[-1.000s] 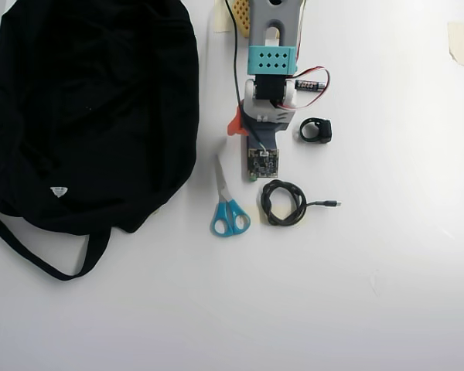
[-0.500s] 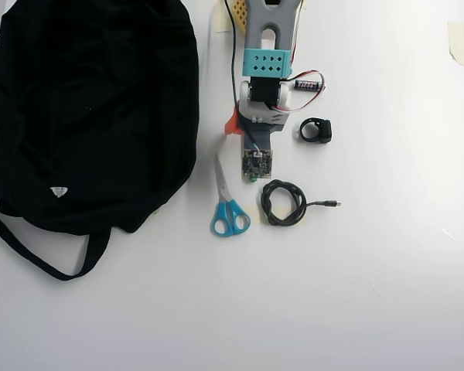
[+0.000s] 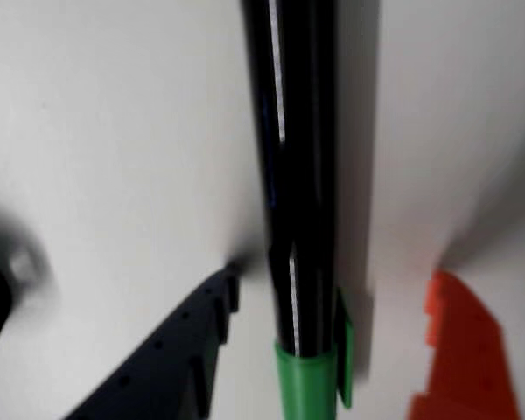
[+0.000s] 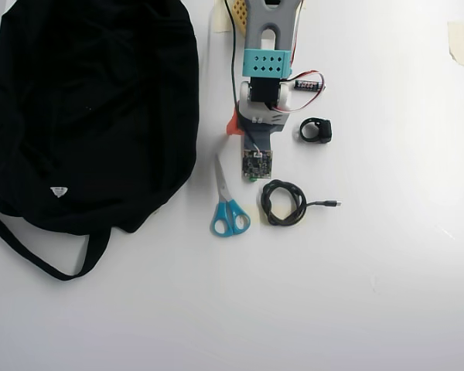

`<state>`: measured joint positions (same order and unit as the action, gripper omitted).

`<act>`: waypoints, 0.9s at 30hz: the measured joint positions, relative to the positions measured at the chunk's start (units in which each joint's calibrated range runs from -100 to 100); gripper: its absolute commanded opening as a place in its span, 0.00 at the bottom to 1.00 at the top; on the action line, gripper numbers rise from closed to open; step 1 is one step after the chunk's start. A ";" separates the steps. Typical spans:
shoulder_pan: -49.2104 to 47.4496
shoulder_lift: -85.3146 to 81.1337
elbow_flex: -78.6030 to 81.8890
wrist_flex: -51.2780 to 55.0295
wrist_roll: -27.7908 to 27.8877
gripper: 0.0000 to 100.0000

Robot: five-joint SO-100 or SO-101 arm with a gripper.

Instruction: Put the green marker into the black bag

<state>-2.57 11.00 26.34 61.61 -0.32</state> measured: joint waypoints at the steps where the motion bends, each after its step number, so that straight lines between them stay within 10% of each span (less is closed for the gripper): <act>1: 0.00 0.00 0.00 0.00 0.00 0.17; 27: 0.07 0.33 -0.55 -0.09 -0.05 0.02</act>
<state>-2.50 11.33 25.79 61.53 -0.37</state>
